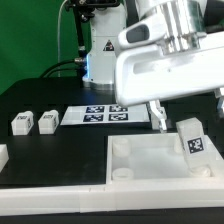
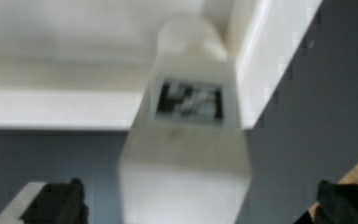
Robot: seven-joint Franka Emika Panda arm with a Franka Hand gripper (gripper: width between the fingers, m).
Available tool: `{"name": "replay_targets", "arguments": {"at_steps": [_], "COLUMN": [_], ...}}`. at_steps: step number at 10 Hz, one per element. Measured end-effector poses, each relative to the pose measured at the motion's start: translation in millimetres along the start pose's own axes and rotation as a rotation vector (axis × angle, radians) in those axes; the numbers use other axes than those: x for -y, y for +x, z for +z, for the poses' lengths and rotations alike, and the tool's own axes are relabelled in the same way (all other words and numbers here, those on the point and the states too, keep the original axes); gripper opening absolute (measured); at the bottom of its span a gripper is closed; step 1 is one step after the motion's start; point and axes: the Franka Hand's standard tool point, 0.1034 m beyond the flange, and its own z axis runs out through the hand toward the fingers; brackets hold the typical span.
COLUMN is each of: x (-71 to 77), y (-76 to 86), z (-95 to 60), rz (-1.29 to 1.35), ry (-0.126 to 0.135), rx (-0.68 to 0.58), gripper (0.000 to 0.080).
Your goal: Assemble one leg
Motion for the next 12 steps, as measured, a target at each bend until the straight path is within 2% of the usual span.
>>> {"name": "replay_targets", "arguments": {"at_steps": [2,4,5,6,7,10,11,12], "x": [7.1,13.9,11.2,7.2,5.6,7.3,7.3,6.8], "y": [4.2,-3.0,8.0,17.1,8.3,8.9,8.9,9.0], "z": [-4.2,-0.6,0.3,8.1,12.6,12.7,12.7,12.7], "rz": [0.021,0.043,0.042,0.039,0.047,0.045,0.045,0.045], "ry": [0.035,0.069,0.082,0.077,0.073,0.074,0.074,0.073], "rx": [0.211,0.427,0.481,0.424,0.428,0.427,0.427,0.427], "gripper": [0.0649,0.0649,0.0649,0.0649,0.0649,0.0602,0.0427,0.0427]}}
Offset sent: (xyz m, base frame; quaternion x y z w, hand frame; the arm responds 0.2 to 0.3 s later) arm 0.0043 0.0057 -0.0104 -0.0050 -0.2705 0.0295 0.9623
